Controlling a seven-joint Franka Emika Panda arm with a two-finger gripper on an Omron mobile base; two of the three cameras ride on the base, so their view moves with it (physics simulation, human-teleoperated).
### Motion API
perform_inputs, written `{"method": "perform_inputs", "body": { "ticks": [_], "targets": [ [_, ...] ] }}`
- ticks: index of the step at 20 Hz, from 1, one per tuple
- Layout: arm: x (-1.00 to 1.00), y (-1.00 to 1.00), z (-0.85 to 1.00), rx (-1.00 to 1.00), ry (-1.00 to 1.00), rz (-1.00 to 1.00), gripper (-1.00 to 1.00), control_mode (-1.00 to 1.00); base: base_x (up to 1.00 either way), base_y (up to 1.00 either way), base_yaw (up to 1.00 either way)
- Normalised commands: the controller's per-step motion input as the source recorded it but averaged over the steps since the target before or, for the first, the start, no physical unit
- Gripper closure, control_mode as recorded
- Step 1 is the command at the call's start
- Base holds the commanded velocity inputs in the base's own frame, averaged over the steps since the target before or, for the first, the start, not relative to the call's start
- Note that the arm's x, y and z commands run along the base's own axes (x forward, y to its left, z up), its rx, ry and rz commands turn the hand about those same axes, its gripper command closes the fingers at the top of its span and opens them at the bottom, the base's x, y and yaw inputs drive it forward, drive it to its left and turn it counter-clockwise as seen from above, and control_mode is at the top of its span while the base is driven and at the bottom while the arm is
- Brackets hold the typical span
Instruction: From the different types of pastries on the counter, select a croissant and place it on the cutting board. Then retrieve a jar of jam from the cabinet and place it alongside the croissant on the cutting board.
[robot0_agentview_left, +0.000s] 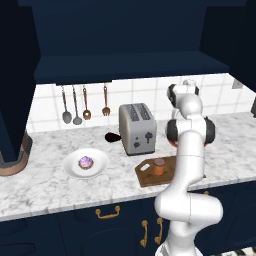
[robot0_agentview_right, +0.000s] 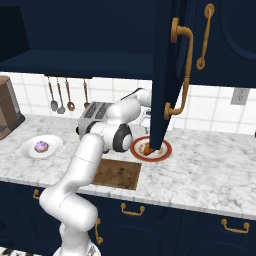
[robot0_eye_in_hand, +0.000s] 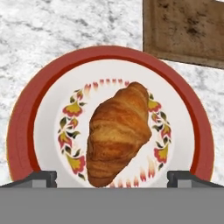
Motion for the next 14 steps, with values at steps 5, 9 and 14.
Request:
{"method": "perform_inputs", "body": {
  "ticks": [5,9,14],
  "targets": [
    [-0.05,0.00,-0.05,0.04,0.00,0.00,-1.00,-1.00,0.00,0.00,0.00],
    [-0.26,0.14,0.00,0.00,-0.05,0.00,-1.00,-1.00,0.00,0.00,0.00],
    [-0.51,0.24,0.00,0.00,-0.05,0.00,-1.00,-1.00,0.00,0.00,0.00]
  ]
}}
